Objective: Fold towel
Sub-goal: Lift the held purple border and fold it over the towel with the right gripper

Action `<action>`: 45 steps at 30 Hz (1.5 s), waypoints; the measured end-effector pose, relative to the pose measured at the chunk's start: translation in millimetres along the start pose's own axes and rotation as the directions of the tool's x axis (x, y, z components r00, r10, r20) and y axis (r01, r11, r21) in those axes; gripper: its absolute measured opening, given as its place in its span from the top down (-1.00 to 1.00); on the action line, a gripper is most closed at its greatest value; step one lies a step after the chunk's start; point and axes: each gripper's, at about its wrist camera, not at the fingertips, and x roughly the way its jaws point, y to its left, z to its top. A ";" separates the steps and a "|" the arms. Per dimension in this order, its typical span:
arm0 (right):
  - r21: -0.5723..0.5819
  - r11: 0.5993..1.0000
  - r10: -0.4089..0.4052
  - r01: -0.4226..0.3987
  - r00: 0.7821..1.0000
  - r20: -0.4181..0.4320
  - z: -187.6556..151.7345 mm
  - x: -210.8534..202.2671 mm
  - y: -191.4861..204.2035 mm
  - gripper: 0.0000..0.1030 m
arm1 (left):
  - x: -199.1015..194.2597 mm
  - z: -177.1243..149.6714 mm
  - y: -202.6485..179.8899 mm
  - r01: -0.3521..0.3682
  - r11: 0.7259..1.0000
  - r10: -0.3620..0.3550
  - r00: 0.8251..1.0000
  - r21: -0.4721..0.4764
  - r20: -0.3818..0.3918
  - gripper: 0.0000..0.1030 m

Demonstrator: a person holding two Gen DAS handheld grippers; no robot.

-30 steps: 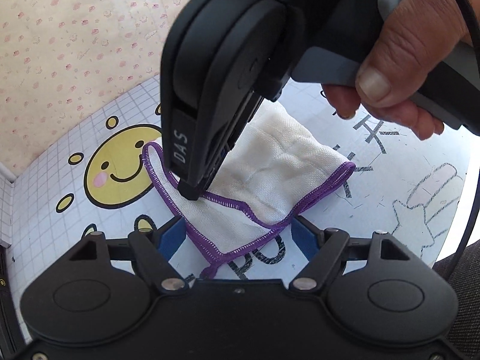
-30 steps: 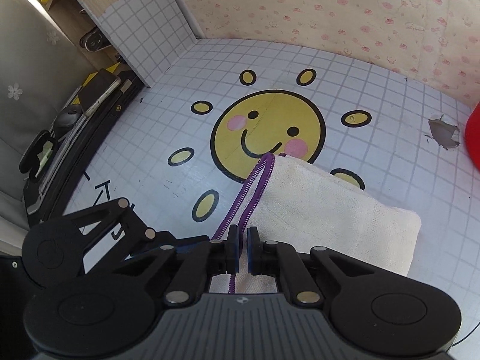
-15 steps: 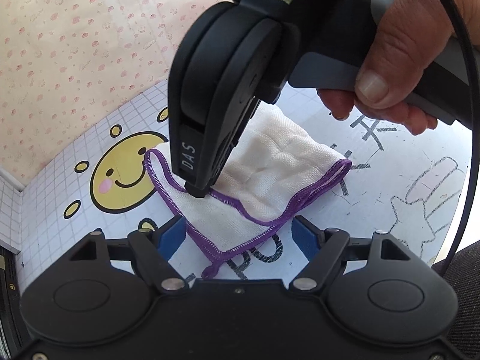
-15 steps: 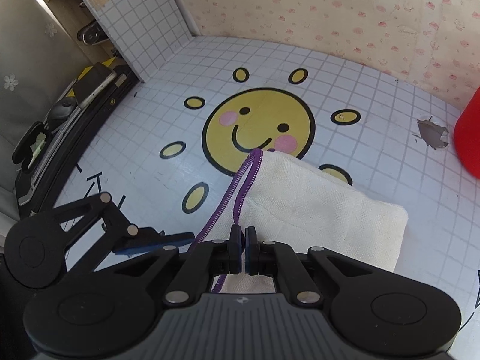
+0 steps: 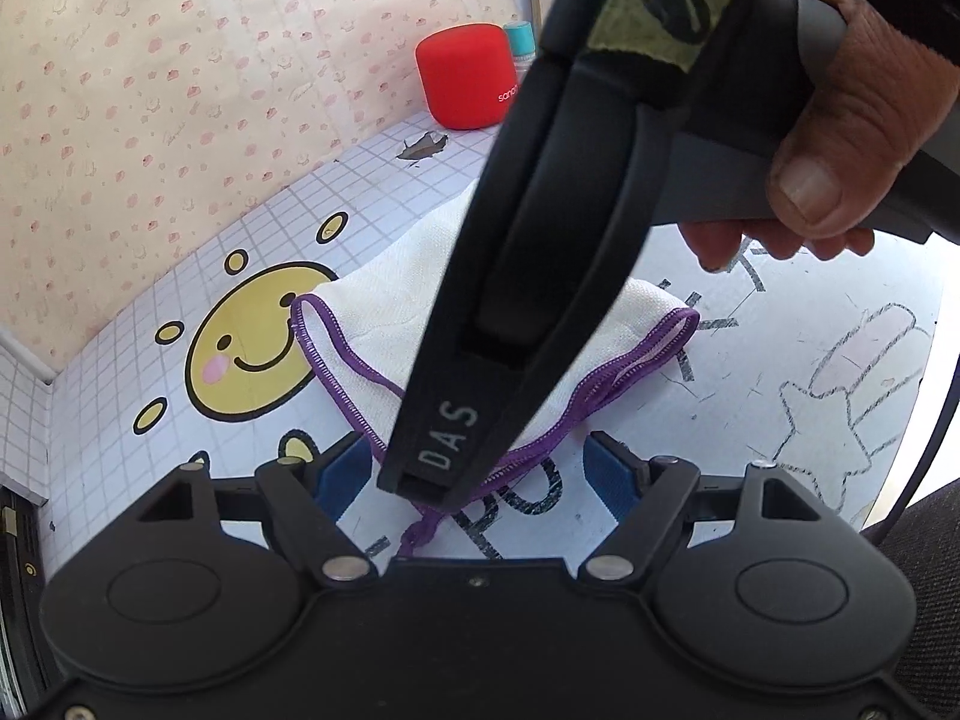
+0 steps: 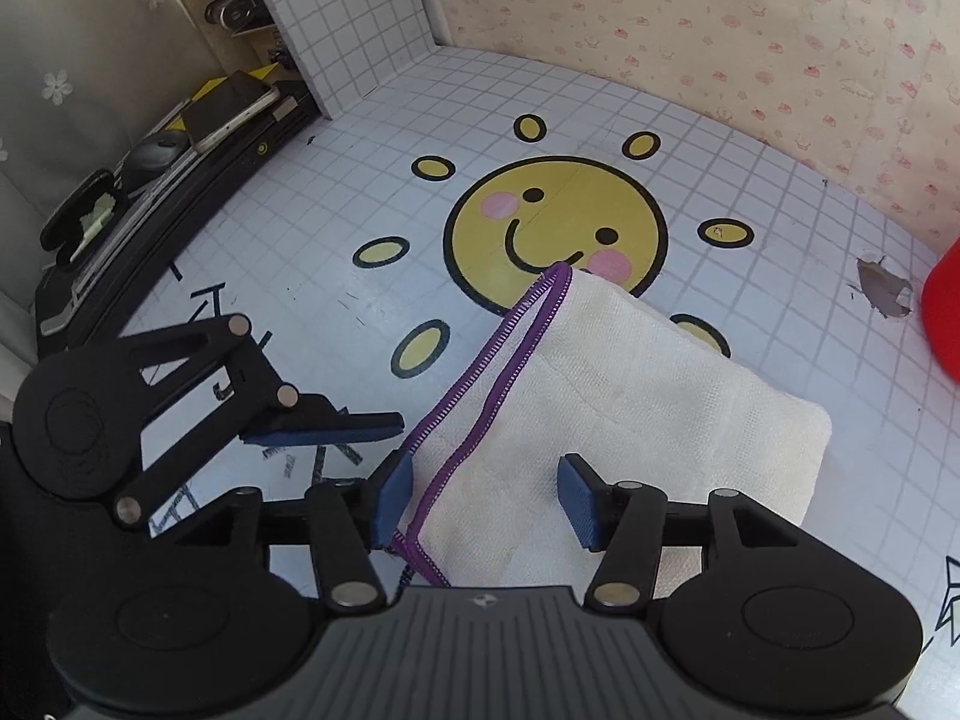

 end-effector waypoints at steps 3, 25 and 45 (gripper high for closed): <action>0.008 1.000 -0.009 0.008 1.000 0.009 -0.2 -0.5 -0.5 -0.02 | 1.0 0.3 0.6 0.003 1.000 -0.003 1.000 -0.003 -0.007 -0.53; 0.091 0.994 0.062 -0.066 0.997 0.052 3.5 -6.8 -7.4 0.99 | -4.0 0.8 -4.6 0.009 1.000 -0.009 1.000 0.006 0.003 -0.53; 0.277 0.927 0.230 -0.254 0.966 0.117 15.6 -19.5 -28.5 0.98 | 5.6 0.1 -7.6 0.034 0.999 -0.034 0.999 -0.023 -0.003 -0.56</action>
